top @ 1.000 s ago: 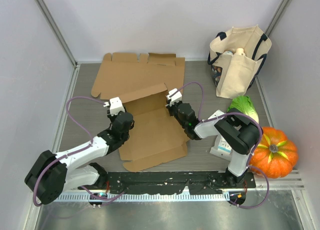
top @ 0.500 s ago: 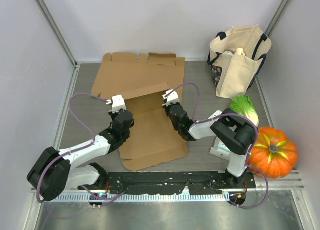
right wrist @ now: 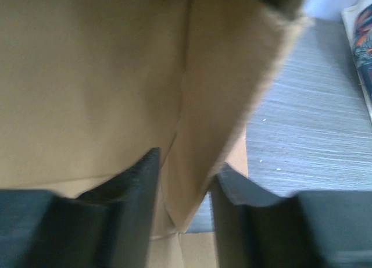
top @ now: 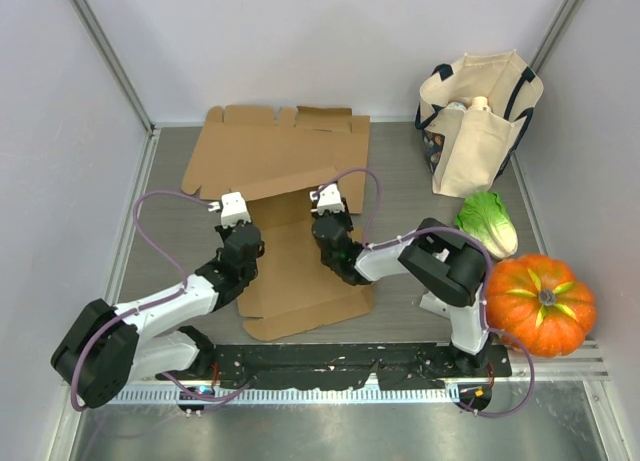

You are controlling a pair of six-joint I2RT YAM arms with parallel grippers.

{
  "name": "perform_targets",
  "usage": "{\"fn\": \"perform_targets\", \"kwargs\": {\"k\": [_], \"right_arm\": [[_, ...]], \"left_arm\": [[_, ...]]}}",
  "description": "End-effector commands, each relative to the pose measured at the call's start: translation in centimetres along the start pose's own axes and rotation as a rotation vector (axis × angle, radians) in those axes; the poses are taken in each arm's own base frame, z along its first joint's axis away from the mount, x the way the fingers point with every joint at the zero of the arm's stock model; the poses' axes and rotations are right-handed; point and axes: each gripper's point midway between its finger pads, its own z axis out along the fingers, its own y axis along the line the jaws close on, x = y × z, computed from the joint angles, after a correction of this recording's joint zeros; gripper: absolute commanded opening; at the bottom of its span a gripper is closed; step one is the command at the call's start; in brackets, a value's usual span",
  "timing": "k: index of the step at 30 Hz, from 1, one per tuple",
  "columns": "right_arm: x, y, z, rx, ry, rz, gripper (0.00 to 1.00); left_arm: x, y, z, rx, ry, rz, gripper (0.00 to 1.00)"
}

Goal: Fold the paper box

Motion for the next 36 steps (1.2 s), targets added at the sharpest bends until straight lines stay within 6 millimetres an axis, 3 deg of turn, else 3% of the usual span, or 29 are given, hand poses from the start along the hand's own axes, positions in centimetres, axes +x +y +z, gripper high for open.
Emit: {"fn": "perform_targets", "kwargs": {"k": [1,2,3,5,6,7,9,12,17,19,28,36], "right_arm": [[-1.0,1.2,-1.6,-0.177,0.042,-0.017,0.52],[-2.4,0.9,-2.1,-0.211,0.032,0.003,0.56],[-1.4,0.5,-2.6,-0.26,0.067,-0.027,0.63],[-1.1,0.5,-3.4,-0.337,0.099,-0.01,0.66],[-2.2,0.3,-4.1,-0.39,0.097,0.015,0.66],[-1.1,-0.5,-4.4,-0.409,0.118,0.012,0.67],[-2.0,-1.2,-4.7,-0.453,0.095,0.052,0.69],[-1.0,-2.9,-3.6,-0.409,0.129,0.047,0.69],[-0.2,-2.1,-2.8,-0.446,0.129,0.07,0.69],[-0.4,-1.7,-2.1,-0.432,0.129,0.08,0.66],[3.4,-2.4,-0.4,-0.276,0.177,0.027,0.45],[4.8,-2.9,0.6,-0.202,0.119,-0.016,0.17]], "left_arm": [[-2.7,-2.2,-0.2,0.079,-0.069,-0.113,0.0],[-2.7,-2.1,-0.2,0.077,-0.07,-0.113,0.0],[-2.7,-2.1,-0.2,0.076,-0.07,-0.115,0.0],[-2.7,-2.2,-0.1,0.077,-0.069,-0.114,0.0],[-2.7,-2.2,-0.2,0.08,-0.068,-0.114,0.0],[-2.6,-2.2,-0.1,0.08,-0.067,-0.111,0.0],[-2.8,-2.3,-0.1,0.082,-0.069,-0.11,0.0],[-2.9,-2.3,-0.2,0.082,-0.069,-0.106,0.0],[-2.8,-2.2,-0.2,0.083,-0.072,-0.109,0.0],[-2.7,-2.3,-0.1,0.081,-0.068,-0.103,0.0],[-2.2,-2.7,0.1,0.087,-0.055,-0.096,0.0],[-2.1,-2.6,0.2,0.084,-0.052,-0.097,0.0]]}}
